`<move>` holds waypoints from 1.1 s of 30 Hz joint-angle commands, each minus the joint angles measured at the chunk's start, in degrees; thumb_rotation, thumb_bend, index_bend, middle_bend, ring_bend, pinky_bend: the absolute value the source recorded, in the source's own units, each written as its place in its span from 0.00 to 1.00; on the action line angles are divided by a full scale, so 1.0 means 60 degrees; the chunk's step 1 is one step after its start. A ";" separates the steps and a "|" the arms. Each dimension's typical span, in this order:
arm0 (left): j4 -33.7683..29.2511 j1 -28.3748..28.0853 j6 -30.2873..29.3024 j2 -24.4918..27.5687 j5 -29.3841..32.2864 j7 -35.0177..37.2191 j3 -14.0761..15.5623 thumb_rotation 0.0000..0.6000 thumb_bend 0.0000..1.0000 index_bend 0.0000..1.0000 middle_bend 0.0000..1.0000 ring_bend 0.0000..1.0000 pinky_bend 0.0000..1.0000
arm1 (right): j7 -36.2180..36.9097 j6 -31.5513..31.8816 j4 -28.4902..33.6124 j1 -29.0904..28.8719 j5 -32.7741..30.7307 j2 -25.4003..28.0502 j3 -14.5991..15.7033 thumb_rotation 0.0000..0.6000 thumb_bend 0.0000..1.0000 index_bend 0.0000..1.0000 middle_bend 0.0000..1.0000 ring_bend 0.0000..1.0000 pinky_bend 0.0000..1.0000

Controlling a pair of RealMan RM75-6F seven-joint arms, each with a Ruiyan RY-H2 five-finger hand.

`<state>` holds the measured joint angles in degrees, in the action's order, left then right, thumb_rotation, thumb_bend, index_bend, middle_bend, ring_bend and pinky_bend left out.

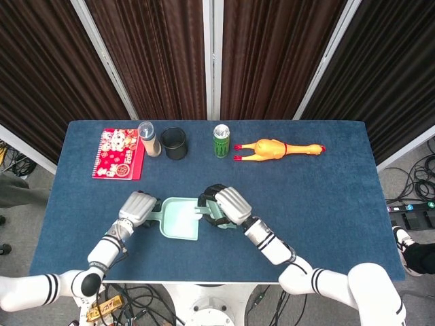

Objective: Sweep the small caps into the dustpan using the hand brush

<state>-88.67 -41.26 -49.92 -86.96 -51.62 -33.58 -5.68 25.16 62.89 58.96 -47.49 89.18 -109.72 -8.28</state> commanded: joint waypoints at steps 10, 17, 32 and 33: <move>0.0074 -0.0823 -0.0319 -0.0622 0.1256 -0.1033 -0.0114 1.00 0.38 0.57 0.54 0.42 0.34 | 0.0018 0.0039 -0.0073 -0.0014 -0.0073 -0.0252 -0.0033 1.00 0.56 0.76 0.66 0.32 0.29; -0.0034 -0.1196 -0.0435 -0.0738 0.1878 -0.1324 -0.0219 1.00 0.38 0.57 0.54 0.42 0.35 | 0.0051 0.0090 -0.0353 -0.0161 -0.0106 -0.0697 -0.0179 1.00 0.58 0.77 0.66 0.32 0.29; 0.0111 -0.1979 -0.0599 -0.1266 0.2687 -0.1861 -0.0252 1.00 0.38 0.57 0.54 0.42 0.35 | 0.0378 0.0563 -0.0950 -0.0148 -0.0111 -0.1413 -0.0339 1.00 0.65 0.80 0.67 0.34 0.29; 0.0115 -0.2009 -0.0589 -0.1276 0.2734 -0.1846 -0.0266 1.00 0.38 0.57 0.54 0.43 0.35 | 0.0388 0.0566 -0.0975 -0.0171 -0.0115 -0.1457 -0.0363 1.00 0.66 0.80 0.67 0.34 0.29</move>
<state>-88.01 -53.15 -53.46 -94.51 -35.38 -44.70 -7.17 27.41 66.24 53.24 -48.39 88.54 -118.32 -10.32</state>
